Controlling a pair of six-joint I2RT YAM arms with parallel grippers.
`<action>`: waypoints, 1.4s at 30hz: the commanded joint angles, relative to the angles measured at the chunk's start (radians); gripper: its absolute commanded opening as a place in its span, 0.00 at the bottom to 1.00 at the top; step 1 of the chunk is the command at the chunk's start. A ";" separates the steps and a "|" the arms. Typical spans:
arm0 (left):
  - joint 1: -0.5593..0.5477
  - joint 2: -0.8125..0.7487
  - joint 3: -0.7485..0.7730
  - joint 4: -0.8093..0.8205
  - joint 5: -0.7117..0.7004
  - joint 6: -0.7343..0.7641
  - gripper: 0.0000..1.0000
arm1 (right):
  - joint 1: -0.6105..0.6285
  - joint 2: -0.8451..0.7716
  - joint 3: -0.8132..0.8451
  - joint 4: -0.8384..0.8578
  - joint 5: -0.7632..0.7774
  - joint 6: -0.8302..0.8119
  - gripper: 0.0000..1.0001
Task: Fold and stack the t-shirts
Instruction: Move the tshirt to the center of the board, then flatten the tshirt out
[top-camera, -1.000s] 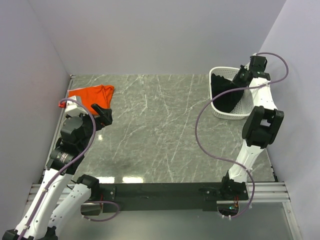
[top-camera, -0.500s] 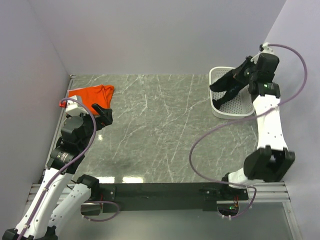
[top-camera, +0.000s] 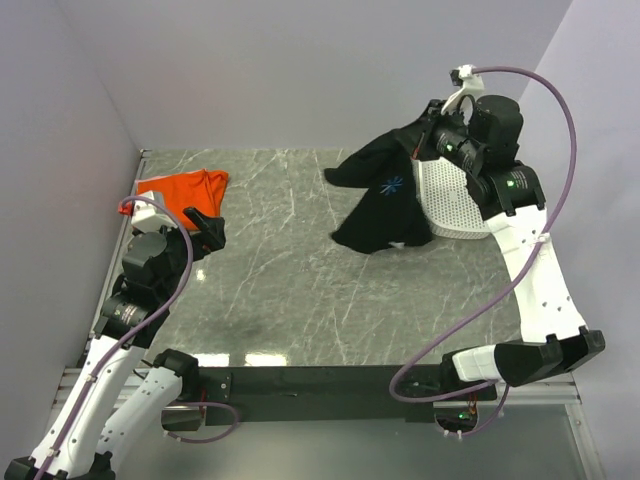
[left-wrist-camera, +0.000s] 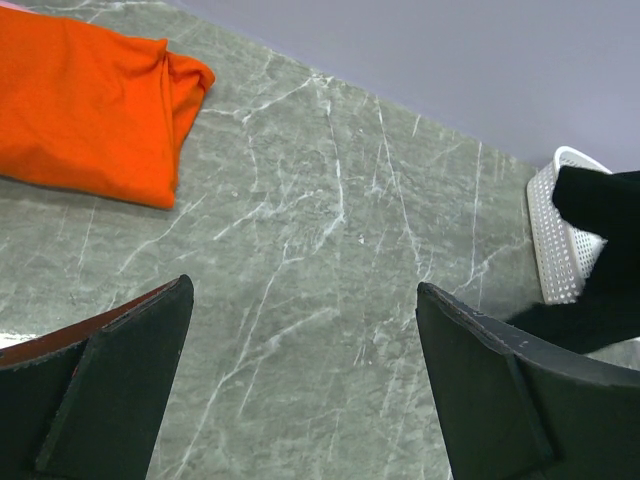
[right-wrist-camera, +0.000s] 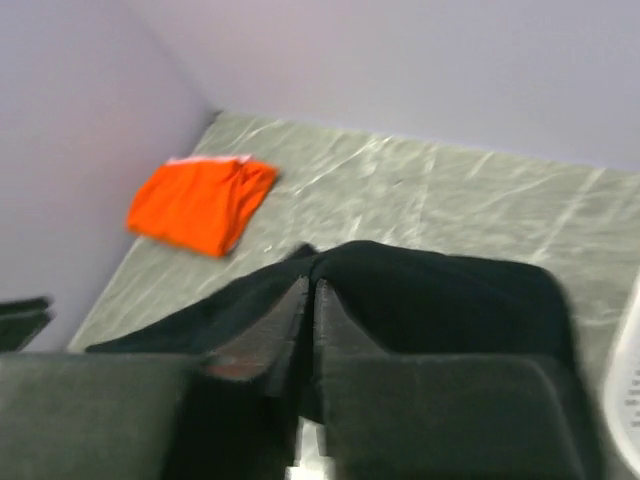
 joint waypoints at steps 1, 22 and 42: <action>-0.002 0.005 -0.007 0.040 -0.010 0.001 0.99 | 0.013 0.009 0.054 -0.004 -0.092 -0.045 0.23; -0.172 0.218 -0.004 0.070 0.011 0.007 0.96 | -0.087 0.457 -0.219 -0.037 0.211 -0.047 0.87; -0.671 0.513 -0.087 0.262 -0.070 -0.152 0.95 | -0.188 0.419 -0.358 -0.019 0.340 -0.034 0.87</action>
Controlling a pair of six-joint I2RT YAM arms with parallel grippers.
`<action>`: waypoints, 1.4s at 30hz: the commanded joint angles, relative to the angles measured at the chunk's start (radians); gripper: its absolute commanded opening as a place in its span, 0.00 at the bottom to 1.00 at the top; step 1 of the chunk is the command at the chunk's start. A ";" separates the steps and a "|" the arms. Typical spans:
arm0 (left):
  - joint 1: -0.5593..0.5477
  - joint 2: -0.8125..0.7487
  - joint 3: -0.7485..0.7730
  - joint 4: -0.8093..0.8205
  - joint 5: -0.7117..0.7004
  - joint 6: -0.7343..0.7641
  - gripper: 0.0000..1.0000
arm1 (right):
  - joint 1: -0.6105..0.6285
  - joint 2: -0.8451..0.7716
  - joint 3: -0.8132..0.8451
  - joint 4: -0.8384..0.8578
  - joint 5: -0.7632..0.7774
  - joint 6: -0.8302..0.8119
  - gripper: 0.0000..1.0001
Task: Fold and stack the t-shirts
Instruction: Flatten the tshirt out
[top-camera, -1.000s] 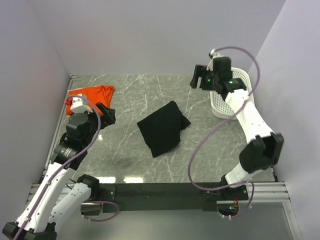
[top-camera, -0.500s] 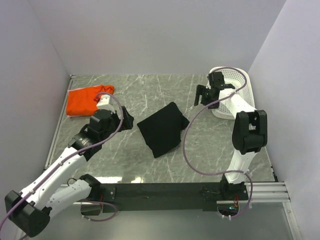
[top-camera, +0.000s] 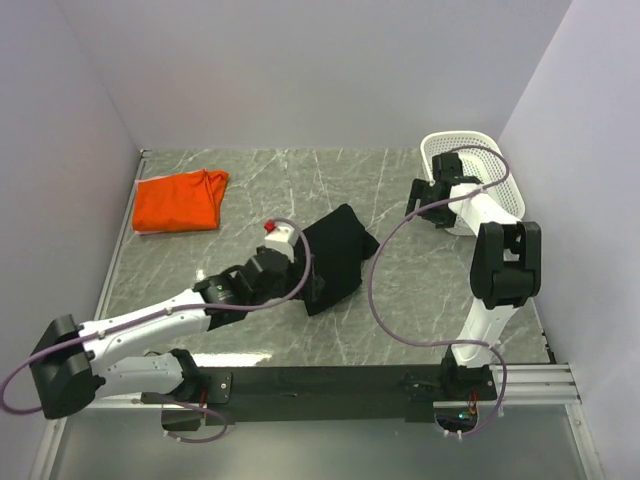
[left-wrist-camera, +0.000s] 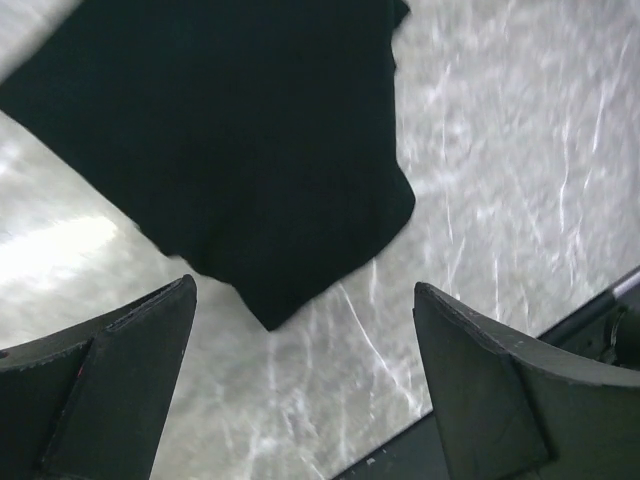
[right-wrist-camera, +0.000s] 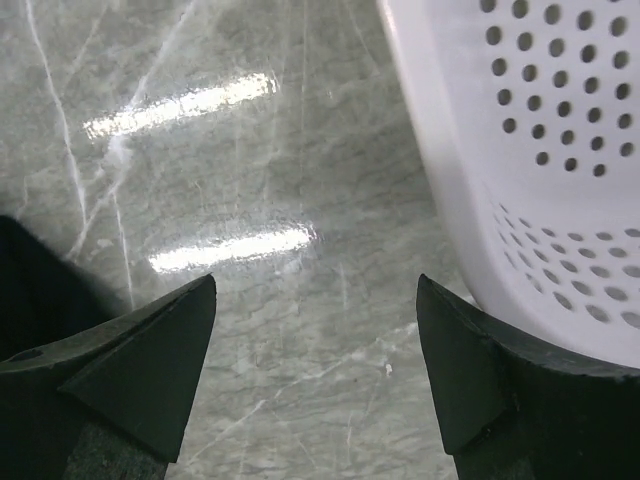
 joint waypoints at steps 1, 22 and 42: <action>-0.072 0.046 -0.010 0.055 -0.076 -0.075 0.96 | 0.000 -0.116 -0.027 0.053 -0.015 0.001 0.87; -0.206 0.409 0.203 0.001 -0.228 -0.017 0.95 | 0.212 -0.167 -0.300 0.261 -0.225 0.084 0.82; -0.208 0.557 0.272 -0.013 -0.266 0.020 0.43 | 0.270 -0.015 -0.233 0.286 -0.240 0.098 0.32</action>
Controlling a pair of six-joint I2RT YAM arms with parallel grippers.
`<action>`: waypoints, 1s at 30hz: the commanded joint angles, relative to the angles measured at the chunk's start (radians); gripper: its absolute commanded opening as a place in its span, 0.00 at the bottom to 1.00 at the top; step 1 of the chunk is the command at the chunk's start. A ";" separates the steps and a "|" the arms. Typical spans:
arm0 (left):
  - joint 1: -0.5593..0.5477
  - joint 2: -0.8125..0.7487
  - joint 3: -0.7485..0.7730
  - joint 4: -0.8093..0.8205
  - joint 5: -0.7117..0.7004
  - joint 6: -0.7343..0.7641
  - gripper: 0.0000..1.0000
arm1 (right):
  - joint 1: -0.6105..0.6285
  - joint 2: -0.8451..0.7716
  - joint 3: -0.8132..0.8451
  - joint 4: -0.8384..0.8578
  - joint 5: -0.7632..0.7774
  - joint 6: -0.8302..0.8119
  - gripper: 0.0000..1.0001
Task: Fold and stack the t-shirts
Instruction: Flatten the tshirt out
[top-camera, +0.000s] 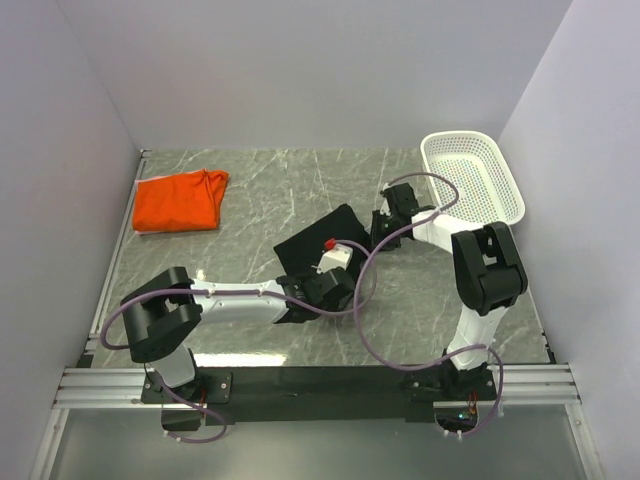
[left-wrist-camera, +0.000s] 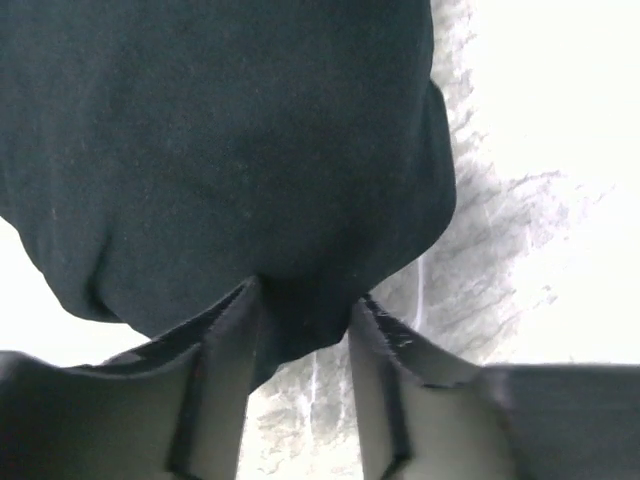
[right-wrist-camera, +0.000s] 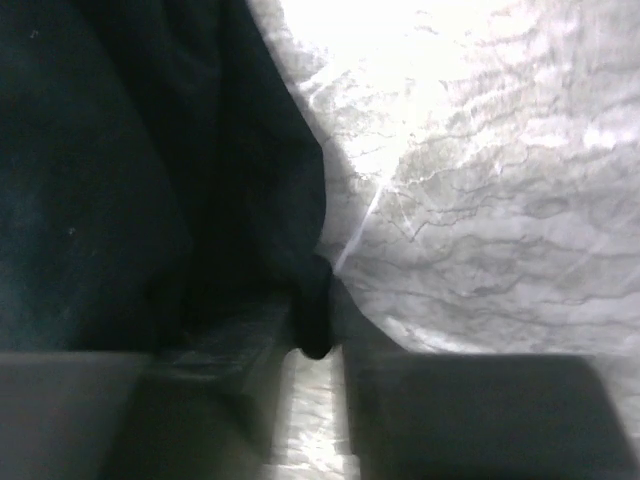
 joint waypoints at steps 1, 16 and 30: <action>-0.006 0.004 0.039 0.005 -0.047 0.012 0.37 | 0.010 0.003 0.039 0.005 -0.001 0.003 0.19; 0.305 -0.569 -0.085 -0.022 -0.069 -0.022 0.01 | 0.012 -0.413 0.464 -0.361 0.136 -0.057 0.00; 0.551 -0.767 -0.107 -0.094 0.037 -0.013 0.89 | 0.015 -0.726 0.630 -0.439 0.064 -0.082 0.00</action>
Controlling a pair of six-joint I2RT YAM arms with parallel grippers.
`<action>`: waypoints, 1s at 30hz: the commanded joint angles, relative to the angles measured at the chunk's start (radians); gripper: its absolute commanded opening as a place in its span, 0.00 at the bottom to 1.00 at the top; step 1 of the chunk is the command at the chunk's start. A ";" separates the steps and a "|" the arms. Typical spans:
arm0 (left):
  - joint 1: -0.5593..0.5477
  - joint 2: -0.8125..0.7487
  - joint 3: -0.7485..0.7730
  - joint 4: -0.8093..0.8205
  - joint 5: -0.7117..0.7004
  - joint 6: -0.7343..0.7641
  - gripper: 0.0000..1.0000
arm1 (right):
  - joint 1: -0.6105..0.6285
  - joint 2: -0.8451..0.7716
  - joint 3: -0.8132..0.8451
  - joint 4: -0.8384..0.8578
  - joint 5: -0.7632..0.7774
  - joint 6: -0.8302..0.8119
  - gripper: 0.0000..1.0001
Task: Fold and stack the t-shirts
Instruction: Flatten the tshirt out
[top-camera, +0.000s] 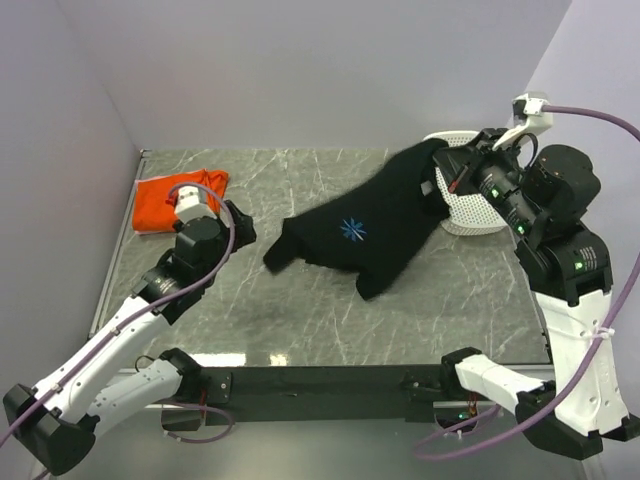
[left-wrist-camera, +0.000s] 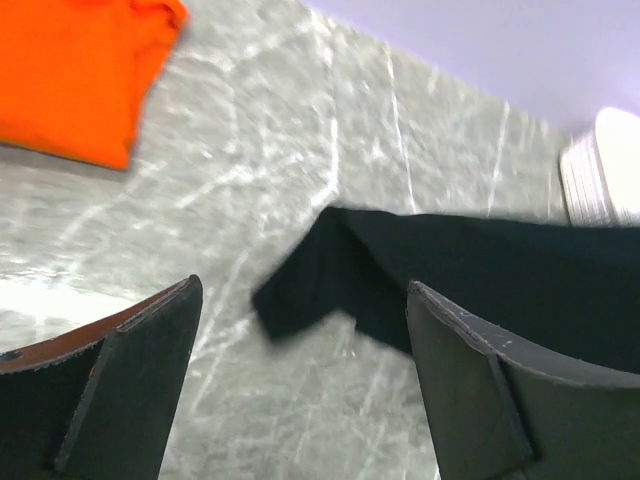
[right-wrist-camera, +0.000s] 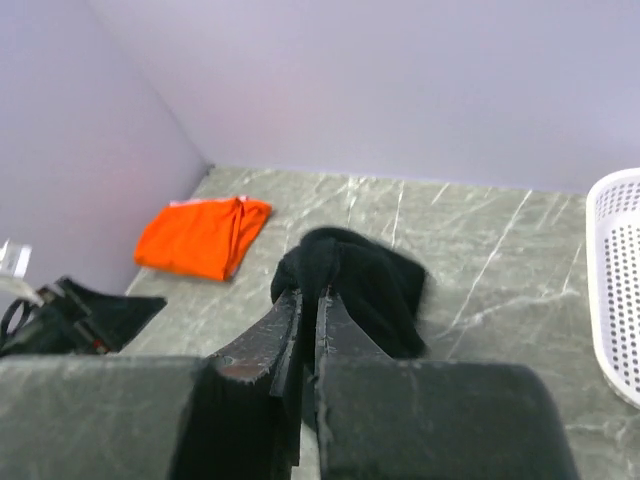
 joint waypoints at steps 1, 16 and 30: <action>-0.027 0.049 0.031 0.052 0.100 0.036 0.89 | 0.004 0.035 -0.008 -0.031 -0.063 -0.016 0.00; -0.241 0.425 -0.018 0.149 -0.009 0.004 0.96 | 0.015 0.142 0.004 -0.005 0.040 -0.008 0.00; -0.057 0.664 0.022 0.374 0.249 0.082 0.78 | 0.016 0.076 -0.206 0.078 0.040 0.006 0.00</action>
